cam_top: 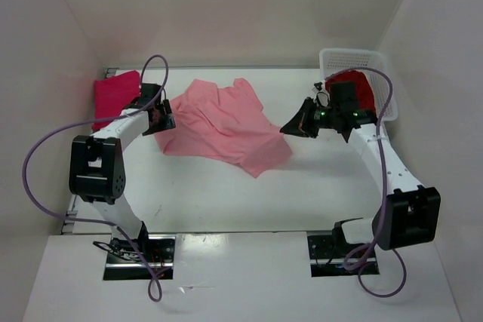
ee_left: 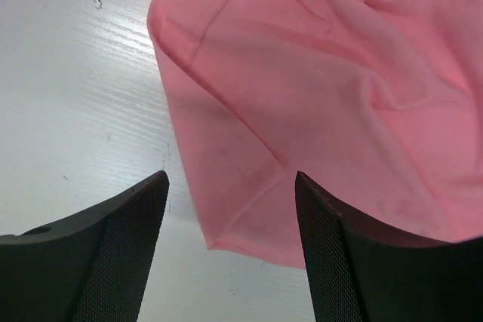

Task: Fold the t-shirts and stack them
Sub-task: Flatten out the tshirt

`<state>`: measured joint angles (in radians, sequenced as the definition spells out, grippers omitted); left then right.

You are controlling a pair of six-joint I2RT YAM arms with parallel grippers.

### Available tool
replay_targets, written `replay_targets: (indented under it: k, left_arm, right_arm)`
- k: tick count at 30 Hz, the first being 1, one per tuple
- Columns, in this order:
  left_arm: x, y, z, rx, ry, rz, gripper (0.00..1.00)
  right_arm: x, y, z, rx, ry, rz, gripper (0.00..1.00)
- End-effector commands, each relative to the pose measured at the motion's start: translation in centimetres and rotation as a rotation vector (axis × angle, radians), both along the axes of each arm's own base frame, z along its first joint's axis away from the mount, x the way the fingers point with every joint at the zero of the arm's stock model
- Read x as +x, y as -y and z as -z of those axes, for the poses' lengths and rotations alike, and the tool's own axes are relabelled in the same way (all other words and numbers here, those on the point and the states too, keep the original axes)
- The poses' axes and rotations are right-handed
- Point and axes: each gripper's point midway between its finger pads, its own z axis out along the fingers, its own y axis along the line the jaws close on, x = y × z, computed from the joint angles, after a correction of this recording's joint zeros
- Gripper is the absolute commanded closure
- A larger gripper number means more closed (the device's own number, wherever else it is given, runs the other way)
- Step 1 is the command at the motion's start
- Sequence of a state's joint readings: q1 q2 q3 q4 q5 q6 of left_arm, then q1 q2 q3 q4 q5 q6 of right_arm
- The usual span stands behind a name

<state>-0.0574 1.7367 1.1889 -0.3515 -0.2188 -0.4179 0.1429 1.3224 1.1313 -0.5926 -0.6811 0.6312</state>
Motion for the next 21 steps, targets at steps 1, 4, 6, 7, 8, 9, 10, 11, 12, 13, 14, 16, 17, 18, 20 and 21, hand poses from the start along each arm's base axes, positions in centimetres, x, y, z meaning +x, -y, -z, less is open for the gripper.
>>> replay_targets:
  k: [1, 4, 6, 7, 8, 9, 10, 11, 12, 13, 14, 16, 17, 18, 20, 21]
  left_arm:
    - [0.5, 0.0, 0.8, -0.003, -0.007, 0.013, 0.25]
    - [0.2, 0.1, 1.1, -0.010, -0.018, 0.018, 0.25]
    - [0.2, -0.3, 0.8, 0.012, -0.009, 0.013, 0.25]
    - [0.3, -0.4, 0.3, 0.019, 0.002, 0.008, 0.25]
    - [0.0, -0.6, 0.3, 0.028, 0.001, 0.002, 0.25]
    - [0.0, -0.6, -0.5, 0.027, 0.028, 0.001, 0.25]
    - [0.3, -0.7, -1.1, 0.031, 0.049, 0.008, 0.25]
    - [0.0, -1.0, -1.7, 0.044, 0.064, -0.002, 0.27]
    - [0.0, -0.7, -1.8, 0.063, 0.063, 0.009, 0.29]
    - [-0.3, -0.7, -2.0, 0.089, 0.065, 0.017, 0.30]
    - [-0.6, -0.8, -1.7, 0.114, 0.056, 0.010, 0.32]
    - [-0.7, -0.8, -1.8, 0.114, 0.065, 0.009, 0.32]
    - [-0.7, -0.8, -1.4, 0.115, 0.053, 0.010, 0.32]
    - [-0.2, -0.8, -2.0, 0.113, 0.071, 0.009, 0.32]
    - [0.3, -0.8, -1.6, 0.114, 0.062, 0.009, 0.32]
    - [0.6, -0.7, -1.7, 0.108, 0.067, 0.002, 0.32]
  right_arm:
    - [0.9, 0.5, 3.8, -0.007, -0.083, 0.056, 1.00]
    - [2.1, 1.3, 8.6, -0.085, -0.165, 0.094, 1.00]
    - [2.4, 1.6, 9.5, -0.105, -0.170, 0.110, 1.00]
    - [3.1, 2.8, 10.2, -0.158, -0.162, 0.165, 1.00]
    - [3.6, 3.7, 10.6, -0.172, -0.157, 0.198, 1.00]
    - [4.3, 4.2, 10.0, -0.166, -0.129, 0.225, 1.00]
    - [4.6, 4.4, 10.3, -0.177, -0.132, 0.245, 1.00]
    - [5.3, 4.8, 10.1, -0.175, -0.127, 0.256, 1.00]
    - [5.9, 4.7, 10.8, -0.178, -0.140, 0.255, 1.00]
    - [6.5, 4.6, 10.9, -0.166, -0.148, 0.269, 1.00]
    - [7.8, 4.6, 10.4, -0.160, -0.123, 0.285, 1.00]
    - [9.6, 5.1, 11.0, -0.184, -0.126, 0.329, 1.00]
    - [10.4, 5.2, 11.1, -0.193, -0.123, 0.338, 1.00]
    - [11.1, 5.4, 11.7, -0.199, -0.137, 0.353, 1.00]
    - [12.4, 5.6, 10.6, -0.199, -0.108, 0.382, 1.00]
    - [12.8, 5.7, 10.2, -0.204, -0.094, 0.391, 1.00]
